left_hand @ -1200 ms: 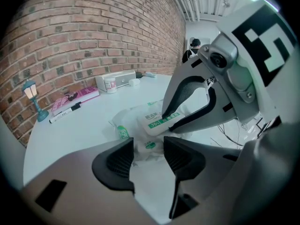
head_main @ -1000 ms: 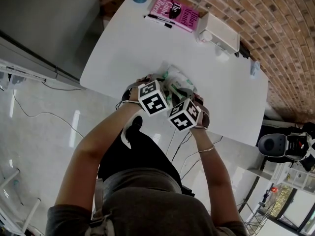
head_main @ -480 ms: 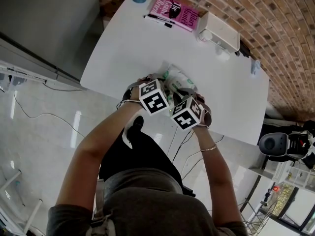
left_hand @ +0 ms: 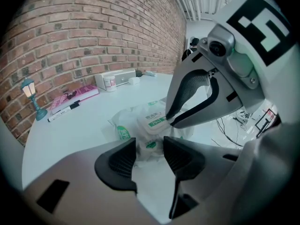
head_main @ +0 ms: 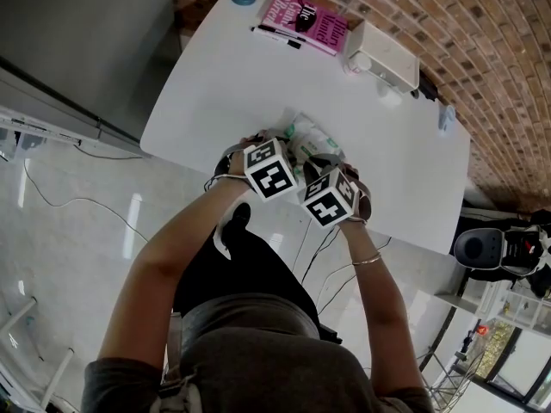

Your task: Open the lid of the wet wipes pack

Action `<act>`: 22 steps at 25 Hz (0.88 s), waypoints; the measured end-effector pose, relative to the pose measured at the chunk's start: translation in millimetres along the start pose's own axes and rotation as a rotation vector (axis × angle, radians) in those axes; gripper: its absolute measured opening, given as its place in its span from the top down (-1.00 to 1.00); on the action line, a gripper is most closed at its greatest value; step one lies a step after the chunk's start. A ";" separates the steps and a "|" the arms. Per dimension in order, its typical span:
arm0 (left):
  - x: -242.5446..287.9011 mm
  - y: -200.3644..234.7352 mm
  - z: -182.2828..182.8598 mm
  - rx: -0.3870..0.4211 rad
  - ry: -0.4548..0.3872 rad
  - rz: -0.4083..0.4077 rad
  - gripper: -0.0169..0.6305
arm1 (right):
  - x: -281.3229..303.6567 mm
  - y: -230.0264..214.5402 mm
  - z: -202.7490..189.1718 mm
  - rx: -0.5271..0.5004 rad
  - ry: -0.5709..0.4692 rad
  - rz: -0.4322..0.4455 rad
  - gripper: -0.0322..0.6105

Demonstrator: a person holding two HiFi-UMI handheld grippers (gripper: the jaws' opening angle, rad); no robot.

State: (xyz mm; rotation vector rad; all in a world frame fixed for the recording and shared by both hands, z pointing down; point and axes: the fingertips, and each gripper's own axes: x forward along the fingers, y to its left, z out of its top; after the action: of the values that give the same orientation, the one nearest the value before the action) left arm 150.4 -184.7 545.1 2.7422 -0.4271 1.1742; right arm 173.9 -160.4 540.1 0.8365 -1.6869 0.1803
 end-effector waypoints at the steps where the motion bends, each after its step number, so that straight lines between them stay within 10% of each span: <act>1: 0.2 0.1 0.1 -0.001 0.002 -0.001 0.34 | -0.5 -0.2 0.1 0.002 -0.001 0.000 0.77; 22: 0.6 0.0 0.5 -0.008 -0.001 -0.008 0.35 | -6.0 -1.0 2.8 0.014 0.000 0.005 0.80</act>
State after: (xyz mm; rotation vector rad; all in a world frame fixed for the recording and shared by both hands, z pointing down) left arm 151.1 -185.0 545.2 2.7359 -0.4197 1.1664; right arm 172.7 -160.0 533.5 0.8428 -1.6898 0.1955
